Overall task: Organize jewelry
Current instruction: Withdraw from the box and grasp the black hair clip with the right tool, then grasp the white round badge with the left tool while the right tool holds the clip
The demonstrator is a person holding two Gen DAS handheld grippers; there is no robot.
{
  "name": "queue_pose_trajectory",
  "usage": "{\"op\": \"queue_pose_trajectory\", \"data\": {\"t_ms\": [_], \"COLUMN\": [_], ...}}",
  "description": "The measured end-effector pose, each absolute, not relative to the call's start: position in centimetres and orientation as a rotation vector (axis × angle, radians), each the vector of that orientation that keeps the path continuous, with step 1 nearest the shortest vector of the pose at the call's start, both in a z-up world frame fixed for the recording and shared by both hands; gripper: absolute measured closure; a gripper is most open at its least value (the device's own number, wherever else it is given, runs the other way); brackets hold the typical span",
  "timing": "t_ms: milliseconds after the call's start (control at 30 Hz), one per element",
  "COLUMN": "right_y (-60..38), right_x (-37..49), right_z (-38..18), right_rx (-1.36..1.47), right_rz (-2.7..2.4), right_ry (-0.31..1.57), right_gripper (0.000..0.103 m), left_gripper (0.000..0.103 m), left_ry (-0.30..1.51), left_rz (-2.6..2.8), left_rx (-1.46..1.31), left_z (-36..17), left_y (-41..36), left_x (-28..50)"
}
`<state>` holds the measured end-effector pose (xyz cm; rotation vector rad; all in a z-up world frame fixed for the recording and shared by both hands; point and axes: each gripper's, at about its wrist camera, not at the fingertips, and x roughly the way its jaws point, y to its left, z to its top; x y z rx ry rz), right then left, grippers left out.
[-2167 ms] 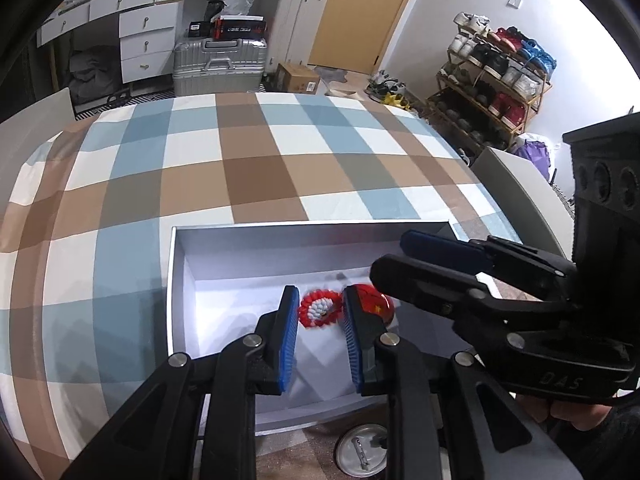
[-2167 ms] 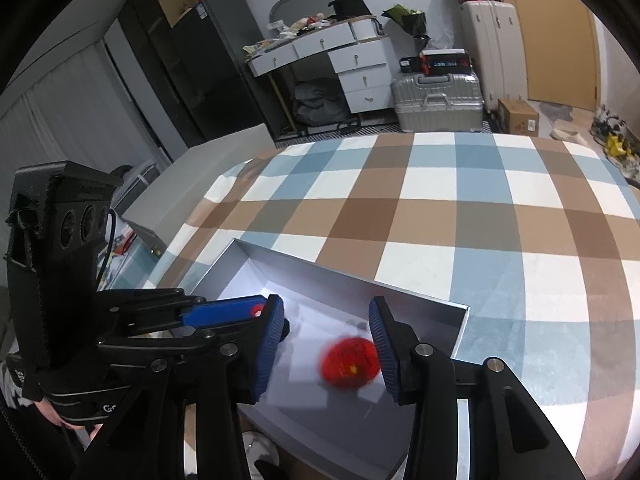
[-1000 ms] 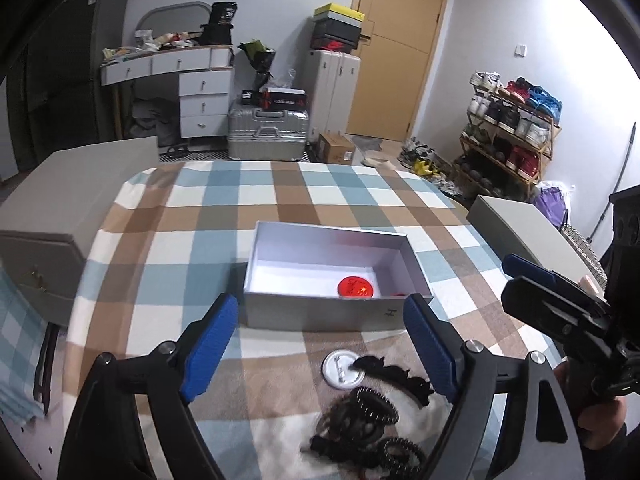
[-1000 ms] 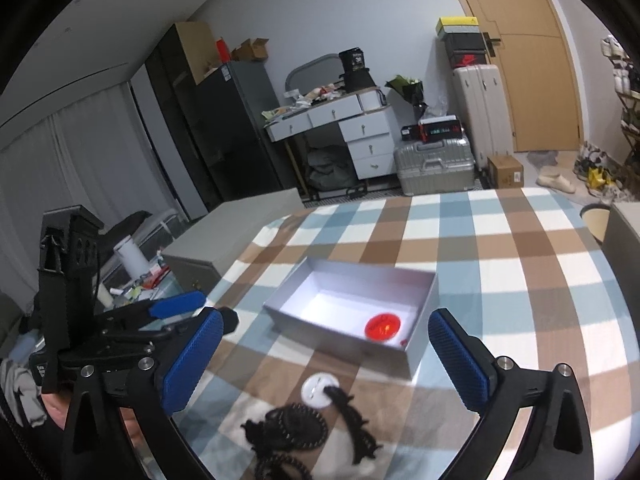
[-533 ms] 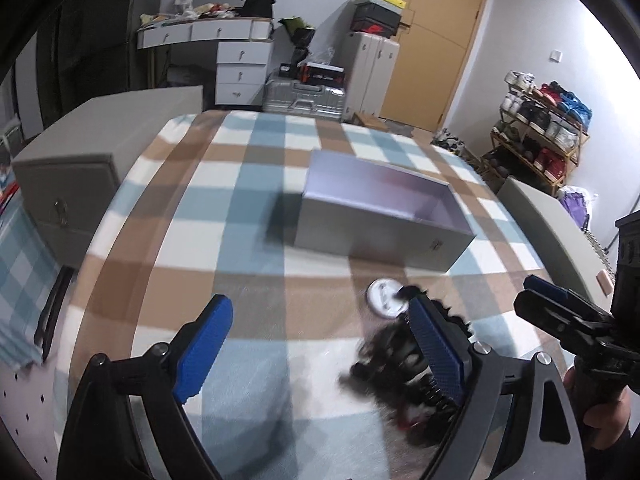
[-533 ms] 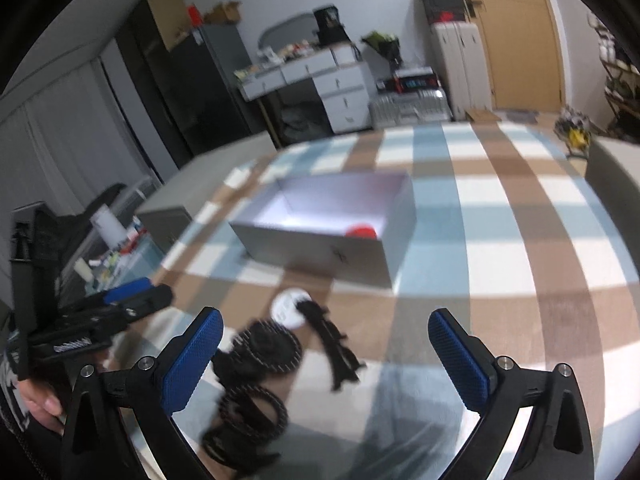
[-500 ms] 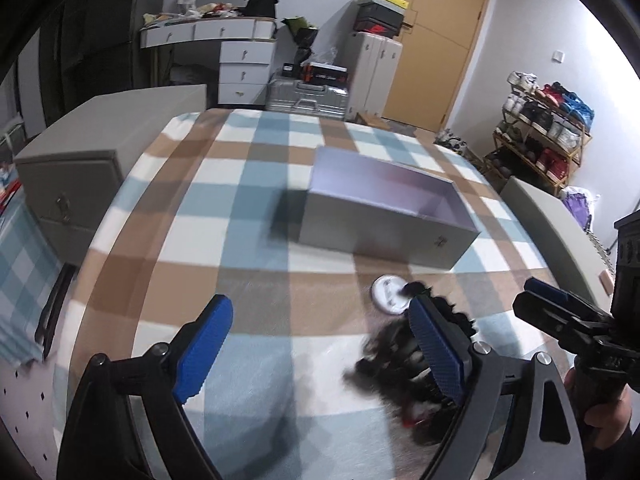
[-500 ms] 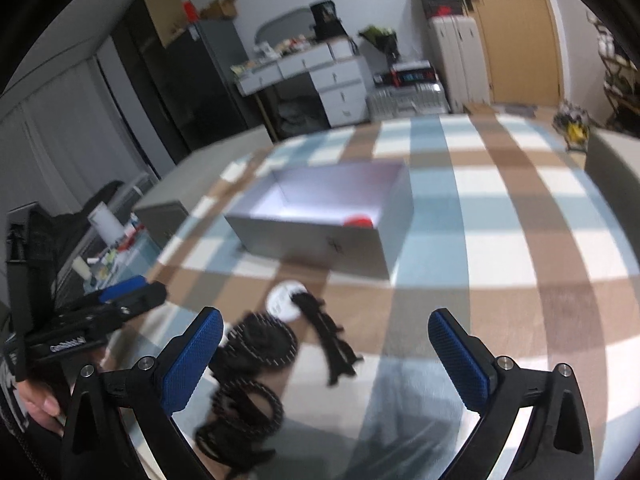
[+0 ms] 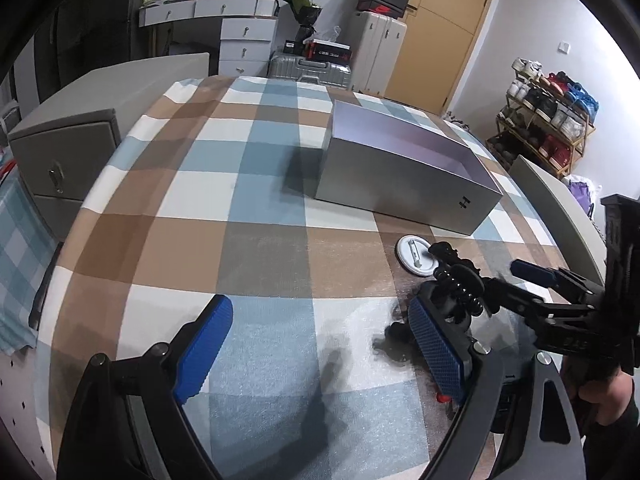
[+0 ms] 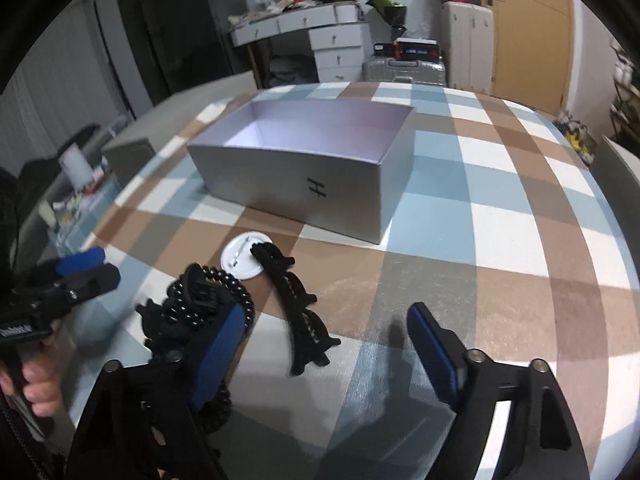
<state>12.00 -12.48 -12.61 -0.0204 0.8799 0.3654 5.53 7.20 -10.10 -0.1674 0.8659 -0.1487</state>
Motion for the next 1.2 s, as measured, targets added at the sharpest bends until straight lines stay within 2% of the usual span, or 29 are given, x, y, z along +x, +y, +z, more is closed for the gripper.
{"op": "queue_pose_trajectory", "data": {"t_ms": [200,367,500,1033,1200], "right_y": [-11.8,-10.8,-10.6,-15.7,-16.7], "right_x": [12.3,12.0,11.8,10.6,10.2], "right_z": [-13.2,-13.3,-13.3,-10.4,-9.3], "right_rx": [-0.059,-0.158,-0.196,0.071,0.072], "right_rz": [0.399,0.384,0.375,0.425,0.41], "right_ry": [0.895,0.876,0.859,0.72,0.663], "right_gripper": [0.048,0.087,0.087,0.087,0.087], "left_gripper": [0.016,0.016,0.016,0.016,0.016], "left_ry": [0.883,0.879,0.877,0.932,1.015], "left_rz": [-0.166,-0.169,-0.188,-0.295,-0.363], "left_rx": [-0.187,-0.199,-0.198,-0.176,-0.152], "left_z": [-10.4,-10.5,-10.3,-9.0,-8.8], "left_y": [7.5,7.7,7.7,5.0,3.5], "left_x": [6.0,6.6,6.9,9.4,11.2]}}
